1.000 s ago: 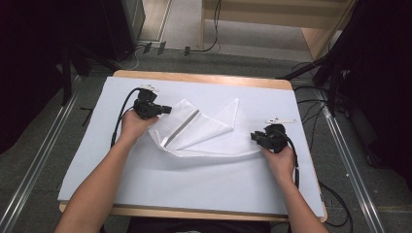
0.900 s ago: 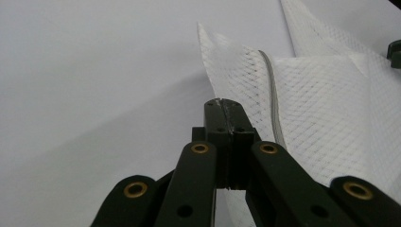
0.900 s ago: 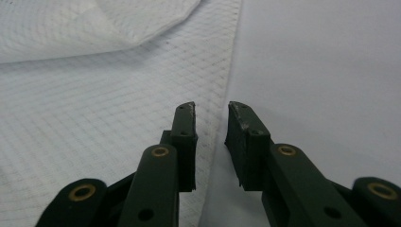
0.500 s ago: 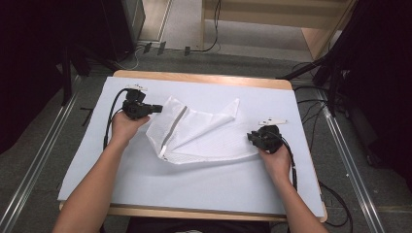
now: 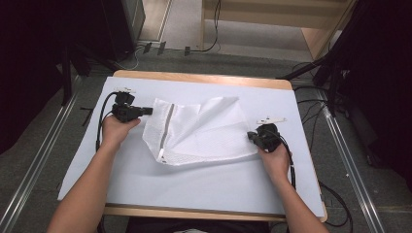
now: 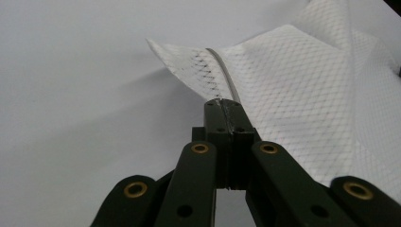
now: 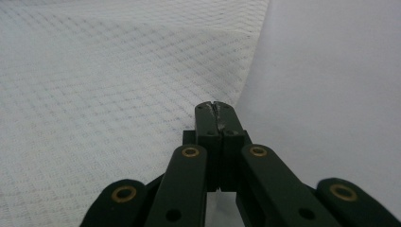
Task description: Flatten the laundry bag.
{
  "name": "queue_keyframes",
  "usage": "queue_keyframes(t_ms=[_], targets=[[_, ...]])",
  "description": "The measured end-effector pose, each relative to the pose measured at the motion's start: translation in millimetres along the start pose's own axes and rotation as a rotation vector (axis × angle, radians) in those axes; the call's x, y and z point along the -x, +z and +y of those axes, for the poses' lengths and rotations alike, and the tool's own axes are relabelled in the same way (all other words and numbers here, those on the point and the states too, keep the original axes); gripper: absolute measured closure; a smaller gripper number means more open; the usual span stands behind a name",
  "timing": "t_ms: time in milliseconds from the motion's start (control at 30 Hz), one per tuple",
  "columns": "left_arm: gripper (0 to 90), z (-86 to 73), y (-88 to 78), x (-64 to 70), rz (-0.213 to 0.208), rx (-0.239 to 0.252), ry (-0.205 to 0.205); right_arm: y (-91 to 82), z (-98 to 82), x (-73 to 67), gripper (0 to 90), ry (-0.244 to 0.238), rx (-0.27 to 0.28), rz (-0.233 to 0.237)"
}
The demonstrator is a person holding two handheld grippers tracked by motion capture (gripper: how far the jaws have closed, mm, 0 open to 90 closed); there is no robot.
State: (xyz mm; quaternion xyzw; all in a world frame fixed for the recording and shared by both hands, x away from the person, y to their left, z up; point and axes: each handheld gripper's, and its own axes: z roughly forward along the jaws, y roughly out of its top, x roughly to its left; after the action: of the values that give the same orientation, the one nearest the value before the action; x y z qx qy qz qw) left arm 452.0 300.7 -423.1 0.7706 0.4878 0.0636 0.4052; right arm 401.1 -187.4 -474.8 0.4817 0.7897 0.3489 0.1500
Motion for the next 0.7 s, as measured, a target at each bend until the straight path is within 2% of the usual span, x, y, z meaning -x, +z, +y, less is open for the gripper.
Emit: queue_keyframes(t_ms=[100, 200, 233, 300, 367, 500, 533, 633, 700], targets=[[90.0, -5.1, -5.2, -3.6, -0.001, 0.004, -0.013, -0.6, 2.6, 7.9, 90.0, 0.032, -0.006, -0.001], [90.0, -11.2, -8.8, -5.8, -0.009, -0.007, -0.031, -2.8, 7.1, 17.5, 90.0, 0.055, 0.018, -0.004], [90.0, -13.3, -9.7, -4.9, -0.009, -0.011, -0.032, -2.1, 10.6, 21.0, 90.0, 0.062, 0.006, 0.002], [90.0, -17.4, -12.2, -2.7, -0.004, -0.019, -0.021, -0.5, 16.0, 24.9, 90.0, 0.058, 0.026, -0.007], [90.0, -21.4, -14.9, -1.3, -0.012, -0.020, -0.027, 4.2, 22.4, 29.4, 90.0, 0.072, 0.004, 0.001], [90.0, -29.6, -17.9, 1.2, -0.018, -0.029, -0.037, 14.7, 31.0, 39.0, 90.0, 0.091, 0.004, 0.006], [90.0, -31.5, -18.4, 2.0, -0.024, -0.031, -0.041, 17.2, 32.4, 40.6, 90.0, 0.096, 0.019, 0.001], [90.0, -35.9, -20.0, 5.1, -0.025, -0.046, -0.033, 25.8, 38.4, 46.1, 90.0, 0.116, -0.002, 0.009], [90.0, -40.5, -22.3, 8.3, -0.023, -0.044, -0.025, 29.8, 40.3, 47.3, 90.0, 0.122, 0.009, 0.006]])
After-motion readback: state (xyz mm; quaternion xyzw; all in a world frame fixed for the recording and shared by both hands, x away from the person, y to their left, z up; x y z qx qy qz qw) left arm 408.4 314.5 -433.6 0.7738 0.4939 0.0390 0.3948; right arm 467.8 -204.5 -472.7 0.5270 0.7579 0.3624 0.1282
